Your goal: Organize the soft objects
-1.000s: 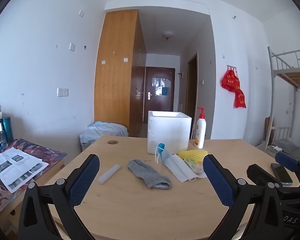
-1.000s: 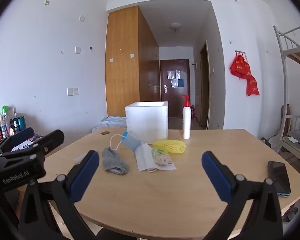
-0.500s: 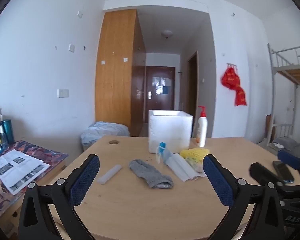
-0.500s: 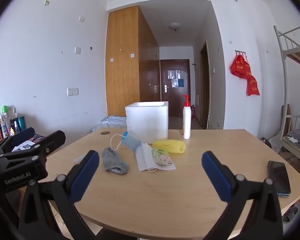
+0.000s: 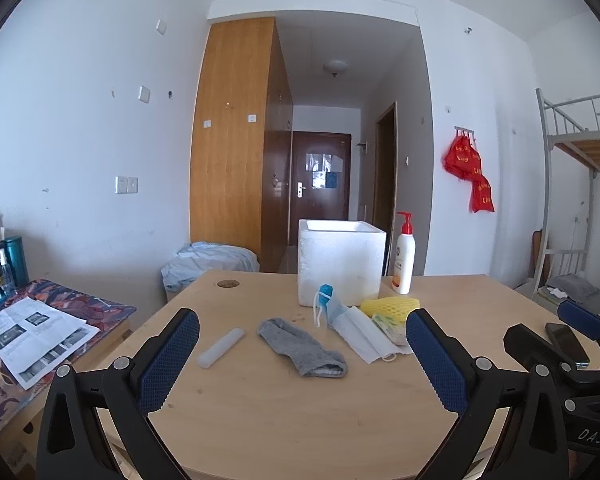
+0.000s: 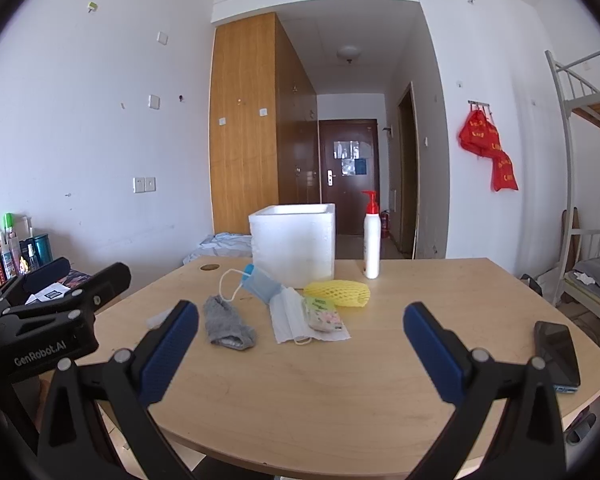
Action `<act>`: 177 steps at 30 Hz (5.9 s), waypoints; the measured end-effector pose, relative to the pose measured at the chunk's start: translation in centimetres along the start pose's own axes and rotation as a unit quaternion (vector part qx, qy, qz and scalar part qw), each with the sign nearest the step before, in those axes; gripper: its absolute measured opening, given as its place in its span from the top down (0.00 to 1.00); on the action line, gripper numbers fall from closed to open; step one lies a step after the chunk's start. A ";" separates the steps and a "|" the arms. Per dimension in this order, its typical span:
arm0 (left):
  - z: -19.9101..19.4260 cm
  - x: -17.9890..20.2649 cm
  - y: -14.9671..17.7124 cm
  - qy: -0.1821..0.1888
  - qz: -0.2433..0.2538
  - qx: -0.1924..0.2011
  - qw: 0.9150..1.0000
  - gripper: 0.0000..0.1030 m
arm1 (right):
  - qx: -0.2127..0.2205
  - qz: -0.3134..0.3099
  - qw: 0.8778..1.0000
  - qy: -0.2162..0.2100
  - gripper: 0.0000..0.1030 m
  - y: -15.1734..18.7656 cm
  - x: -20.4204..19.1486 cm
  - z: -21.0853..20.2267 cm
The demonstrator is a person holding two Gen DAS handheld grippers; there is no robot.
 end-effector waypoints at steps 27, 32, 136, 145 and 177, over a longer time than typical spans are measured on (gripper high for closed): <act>-0.1 -1.3 0.1 -0.004 -0.015 0.008 1.000 0.00 | -0.001 0.003 1.000 0.004 0.00 -0.3 0.3 -0.3; 0.0 -1.0 0.2 -0.002 -0.012 0.004 1.000 0.00 | -0.001 0.003 1.000 0.004 0.00 -0.4 0.3 -0.3; 26.8 -7.4 9.8 -0.023 -0.108 -0.378 0.919 0.00 | -0.330 -0.089 0.937 -0.075 0.18 5.1 -2.1 25.7; 27.3 -7.5 10.2 -0.028 -0.102 -0.386 0.916 0.13 | -0.336 -0.092 0.935 -0.069 0.18 5.5 -2.0 26.1; 24.9 -7.1 8.5 0.029 -0.120 -0.341 0.932 0.89 | -0.342 -0.038 0.933 -0.104 0.75 4.9 -1.4 25.0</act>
Point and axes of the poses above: each gripper's, at about its wrist camera, not at the fingertips, and z roughly the way its jaws point, x to its right, y to its underside, the point moved 6 cm from there along z, roughly the way its jaws point, and after that the axes turned 13 degrees about y, right-handed, at the moved point
